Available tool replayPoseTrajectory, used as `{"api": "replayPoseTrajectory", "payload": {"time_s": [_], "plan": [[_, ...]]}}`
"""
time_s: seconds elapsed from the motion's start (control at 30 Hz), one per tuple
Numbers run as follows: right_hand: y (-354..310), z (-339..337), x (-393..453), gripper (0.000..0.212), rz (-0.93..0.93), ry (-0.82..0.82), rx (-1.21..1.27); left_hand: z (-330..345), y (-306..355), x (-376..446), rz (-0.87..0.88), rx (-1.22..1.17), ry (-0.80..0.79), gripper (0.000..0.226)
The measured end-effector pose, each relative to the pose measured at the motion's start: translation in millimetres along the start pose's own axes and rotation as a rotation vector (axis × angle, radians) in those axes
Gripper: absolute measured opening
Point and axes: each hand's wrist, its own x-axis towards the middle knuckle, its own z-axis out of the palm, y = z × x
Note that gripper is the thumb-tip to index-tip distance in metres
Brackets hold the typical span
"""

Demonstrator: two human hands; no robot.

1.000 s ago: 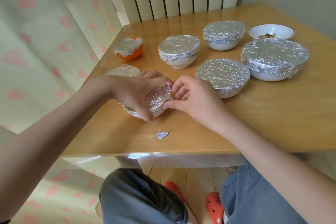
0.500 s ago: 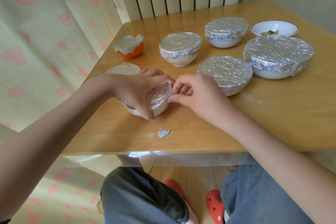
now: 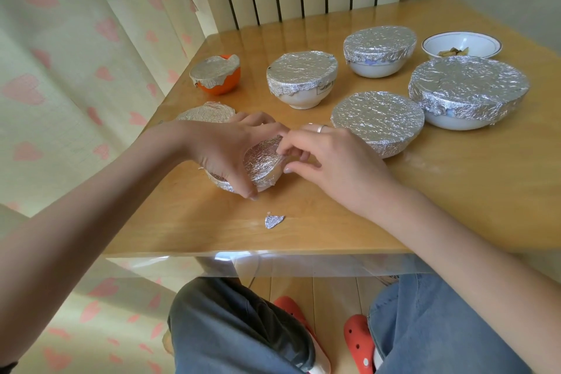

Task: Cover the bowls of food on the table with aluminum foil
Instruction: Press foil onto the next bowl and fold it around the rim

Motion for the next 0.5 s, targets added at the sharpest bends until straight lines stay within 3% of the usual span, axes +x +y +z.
{"api": "replayPoseTrajectory", "payload": {"time_s": [0.2, 0.5], "plan": [[5, 3, 6, 0.006, -0.108, 0.044, -0.058, -1, 4, -2, -0.007, 0.004, -0.026, 0.073], [8, -9, 18, 0.014, -0.323, -0.044, -0.241, -1, -1, 0, -0.045, 0.029, -0.010, 0.078]]}}
